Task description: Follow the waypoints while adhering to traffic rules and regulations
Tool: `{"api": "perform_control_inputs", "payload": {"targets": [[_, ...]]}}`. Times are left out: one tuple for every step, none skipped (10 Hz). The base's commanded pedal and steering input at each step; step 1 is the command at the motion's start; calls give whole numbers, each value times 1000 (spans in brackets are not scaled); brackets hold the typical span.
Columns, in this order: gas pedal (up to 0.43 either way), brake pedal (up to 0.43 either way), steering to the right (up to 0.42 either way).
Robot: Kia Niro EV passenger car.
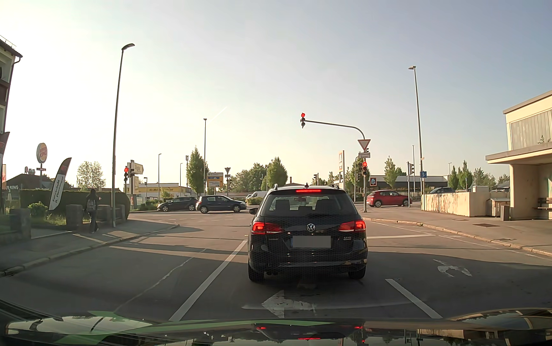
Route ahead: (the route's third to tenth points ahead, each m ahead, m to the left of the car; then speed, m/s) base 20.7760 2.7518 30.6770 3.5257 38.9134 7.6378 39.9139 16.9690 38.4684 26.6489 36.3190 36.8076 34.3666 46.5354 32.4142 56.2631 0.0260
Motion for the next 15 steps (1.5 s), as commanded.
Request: {"api": "perform_control_inputs", "payload": {"targets": [[0,329,-5],[0,329,-5],[0,329,-5],[0,335,-5],[0,335,-5],[0,335,-5],[0,335,-5],[0,335,-5],[0,335,-5],[0,335,-5],[0,341,-5],[0,341,-5],[0,341,-5],[0,341,-5],[0,341,-6]]}}
